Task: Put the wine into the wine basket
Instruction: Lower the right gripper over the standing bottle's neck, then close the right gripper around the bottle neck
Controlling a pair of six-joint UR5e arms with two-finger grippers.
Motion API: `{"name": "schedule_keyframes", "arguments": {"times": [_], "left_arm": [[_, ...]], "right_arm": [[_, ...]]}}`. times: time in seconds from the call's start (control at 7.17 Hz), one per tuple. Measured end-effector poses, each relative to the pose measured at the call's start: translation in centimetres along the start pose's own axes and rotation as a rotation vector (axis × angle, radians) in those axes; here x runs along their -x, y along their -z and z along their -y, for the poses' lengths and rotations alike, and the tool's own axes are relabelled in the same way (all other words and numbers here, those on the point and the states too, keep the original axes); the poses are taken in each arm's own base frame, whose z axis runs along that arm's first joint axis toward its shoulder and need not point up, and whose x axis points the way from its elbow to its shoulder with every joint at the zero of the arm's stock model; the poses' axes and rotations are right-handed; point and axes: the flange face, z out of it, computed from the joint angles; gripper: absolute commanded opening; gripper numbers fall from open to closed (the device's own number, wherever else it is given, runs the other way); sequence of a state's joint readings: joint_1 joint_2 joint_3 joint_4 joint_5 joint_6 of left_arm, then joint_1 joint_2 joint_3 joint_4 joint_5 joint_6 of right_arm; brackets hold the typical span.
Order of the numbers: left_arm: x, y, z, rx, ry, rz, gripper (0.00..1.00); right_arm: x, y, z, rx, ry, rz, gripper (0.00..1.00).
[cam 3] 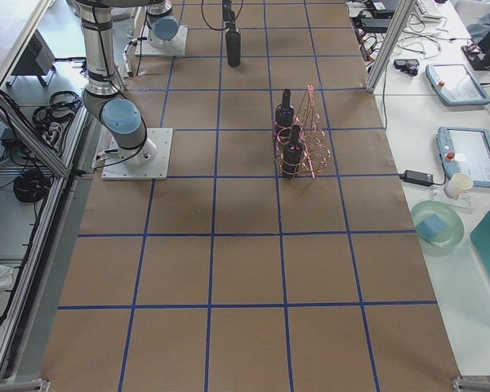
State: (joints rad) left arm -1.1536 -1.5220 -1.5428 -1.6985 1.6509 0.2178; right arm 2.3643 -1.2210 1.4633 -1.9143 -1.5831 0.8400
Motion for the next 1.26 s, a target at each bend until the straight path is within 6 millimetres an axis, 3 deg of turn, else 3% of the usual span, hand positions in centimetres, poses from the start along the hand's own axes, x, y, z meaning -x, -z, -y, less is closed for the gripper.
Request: {"name": "schedule_keyframes", "arguments": {"times": [0.28,0.42,0.84,1.26], "left_arm": [[0.0,-0.1,0.0,0.003,0.0,-0.002,1.0],[0.0,-0.2,0.0,0.005,0.0,-0.002,1.0],[-0.1,-0.4,-0.1,0.011,-0.002,-0.003,1.0],[-0.1,-0.5,-0.1,0.013,-0.001,-0.003,1.0]], "right_arm": [[-0.3,-0.1,0.6,-0.001,-0.005,-0.001,0.88],[-0.4,-0.1,1.0,-0.005,-0.006,0.003,0.8],[-0.3,-0.4,1.4,-0.007,-0.015,0.014,0.74],[-0.6,-0.6,2.1,-0.005,-0.021,0.015,0.45]]}}
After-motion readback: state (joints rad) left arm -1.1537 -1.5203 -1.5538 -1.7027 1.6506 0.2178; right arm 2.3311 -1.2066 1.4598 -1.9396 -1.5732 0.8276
